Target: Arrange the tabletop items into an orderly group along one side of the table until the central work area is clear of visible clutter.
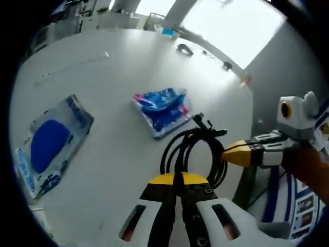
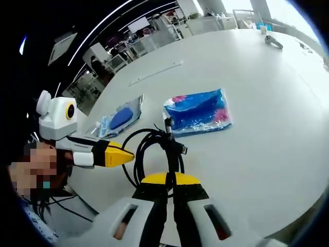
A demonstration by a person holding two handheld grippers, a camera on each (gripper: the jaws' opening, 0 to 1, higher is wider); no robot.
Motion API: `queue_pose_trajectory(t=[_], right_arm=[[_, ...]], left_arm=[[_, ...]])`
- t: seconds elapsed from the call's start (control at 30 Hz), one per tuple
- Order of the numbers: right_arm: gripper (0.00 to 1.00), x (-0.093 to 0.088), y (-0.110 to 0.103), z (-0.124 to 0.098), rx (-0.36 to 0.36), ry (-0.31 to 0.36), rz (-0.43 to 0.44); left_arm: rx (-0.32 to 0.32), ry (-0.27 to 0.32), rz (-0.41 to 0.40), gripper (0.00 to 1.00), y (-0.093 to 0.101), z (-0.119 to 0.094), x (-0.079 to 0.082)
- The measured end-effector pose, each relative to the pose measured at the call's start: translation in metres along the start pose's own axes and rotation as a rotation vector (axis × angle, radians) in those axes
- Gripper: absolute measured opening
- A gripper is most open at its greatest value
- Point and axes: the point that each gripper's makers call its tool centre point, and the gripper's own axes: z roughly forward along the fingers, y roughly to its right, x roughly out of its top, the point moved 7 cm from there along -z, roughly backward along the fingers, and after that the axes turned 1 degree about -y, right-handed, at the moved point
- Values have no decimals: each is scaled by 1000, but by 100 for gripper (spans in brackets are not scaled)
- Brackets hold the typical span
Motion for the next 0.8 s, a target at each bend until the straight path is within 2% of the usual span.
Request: queue_pose_trajectory(t=[0.2, 0.8], right_arm=[[0, -6, 7, 8, -2, -39, 42], [0, -13, 21, 27, -28, -75, 90]], left_arm=[[-1, -47, -10, 0, -4, 11, -1], [6, -85, -34, 0, -13, 29, 0]])
